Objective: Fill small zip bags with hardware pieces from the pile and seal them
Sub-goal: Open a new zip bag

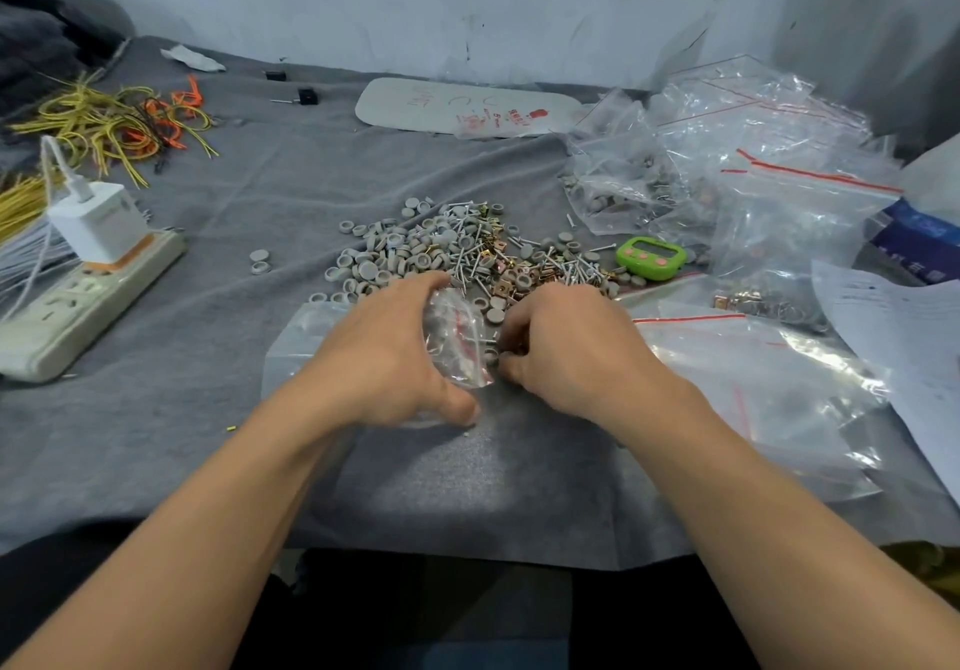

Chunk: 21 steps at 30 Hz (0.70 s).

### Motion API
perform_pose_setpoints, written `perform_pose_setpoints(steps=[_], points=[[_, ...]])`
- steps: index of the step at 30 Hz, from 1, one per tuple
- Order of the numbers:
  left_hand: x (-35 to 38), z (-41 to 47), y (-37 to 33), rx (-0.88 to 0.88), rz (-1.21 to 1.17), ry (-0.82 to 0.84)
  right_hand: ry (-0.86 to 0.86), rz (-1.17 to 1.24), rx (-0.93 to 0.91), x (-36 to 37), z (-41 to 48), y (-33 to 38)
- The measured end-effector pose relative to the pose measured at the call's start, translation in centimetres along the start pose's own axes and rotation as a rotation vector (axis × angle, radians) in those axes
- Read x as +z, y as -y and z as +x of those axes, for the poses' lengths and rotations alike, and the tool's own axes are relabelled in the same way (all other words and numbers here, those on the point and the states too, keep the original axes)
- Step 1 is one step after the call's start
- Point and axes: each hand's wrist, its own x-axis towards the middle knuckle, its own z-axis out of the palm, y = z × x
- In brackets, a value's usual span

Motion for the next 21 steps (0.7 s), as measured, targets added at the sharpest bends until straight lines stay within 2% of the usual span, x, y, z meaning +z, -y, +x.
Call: perform_pose_setpoints(steps=[3, 6, 12, 18, 21], points=[[-0.1, 0.0, -0.1, 0.003, -0.031, 0.006, -0.029, 0.077, 0.02, -0.1, 0.0, -0.5], [0.1, 0.3, -0.5, 0.003, -0.042, -0.047, -0.053, 0.321, 0.078, 0.0, 0.5, -0.7], [0.6, 0.6, -0.7, 0.079, -0.189, -0.145, -0.006, 0.796, 0.041, 0.7, 1.4, 0.9], [0.2, 0.6, -0.1, 0.162, -0.215, -0.241, 0.073, 0.942, -0.051, 0.3, 1.9, 2.7], [-0.4, 0.6, 0.8, 0.129, -0.269, -0.32, -0.007, 1.013, 0.023, -0.8, 2.4, 1.9]])
